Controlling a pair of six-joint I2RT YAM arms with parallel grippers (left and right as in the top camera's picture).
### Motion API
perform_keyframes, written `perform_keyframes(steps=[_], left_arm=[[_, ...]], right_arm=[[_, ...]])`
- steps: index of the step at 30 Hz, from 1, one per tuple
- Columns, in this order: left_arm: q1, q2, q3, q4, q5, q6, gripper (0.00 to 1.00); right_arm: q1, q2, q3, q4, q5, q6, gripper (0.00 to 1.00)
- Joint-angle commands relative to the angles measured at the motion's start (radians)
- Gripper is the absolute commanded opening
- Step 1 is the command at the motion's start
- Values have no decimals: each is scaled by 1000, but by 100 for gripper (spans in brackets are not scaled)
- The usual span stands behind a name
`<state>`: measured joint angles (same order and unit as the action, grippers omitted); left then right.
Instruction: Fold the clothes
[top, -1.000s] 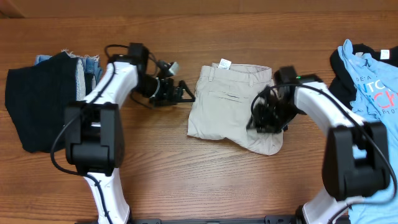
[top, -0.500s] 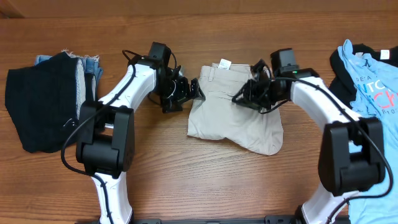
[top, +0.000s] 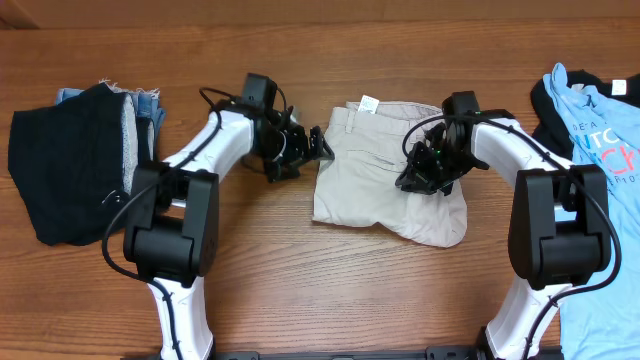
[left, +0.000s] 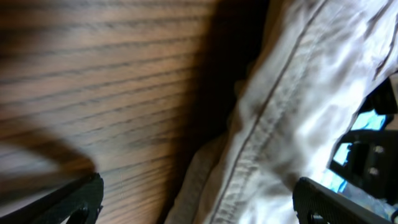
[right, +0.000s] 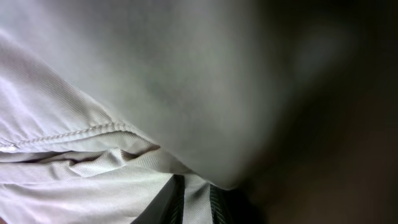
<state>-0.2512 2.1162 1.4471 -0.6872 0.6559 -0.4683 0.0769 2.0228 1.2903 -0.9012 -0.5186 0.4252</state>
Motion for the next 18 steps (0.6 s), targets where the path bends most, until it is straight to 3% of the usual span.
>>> perform_keyframes(steps=[1,7,12,13,18], left_arm=[[-57,8,-95,115,68,-126,100],[-169,106,-134,356,171,-250,100],[-202,184,-134,437,256,-273,100],[-202,186,-134,449,256,-273,95],[-179,183,-133,466,278,-268,42]], right_arm=[[-27,58,-21,10,150,11,19],[-27,58,-21,12,113,-36,18],[-27,58,-21,12,113,-36,18],[-27,58,-21,12,113,-36,18],[-27,58,-21,12,113,-36,18]])
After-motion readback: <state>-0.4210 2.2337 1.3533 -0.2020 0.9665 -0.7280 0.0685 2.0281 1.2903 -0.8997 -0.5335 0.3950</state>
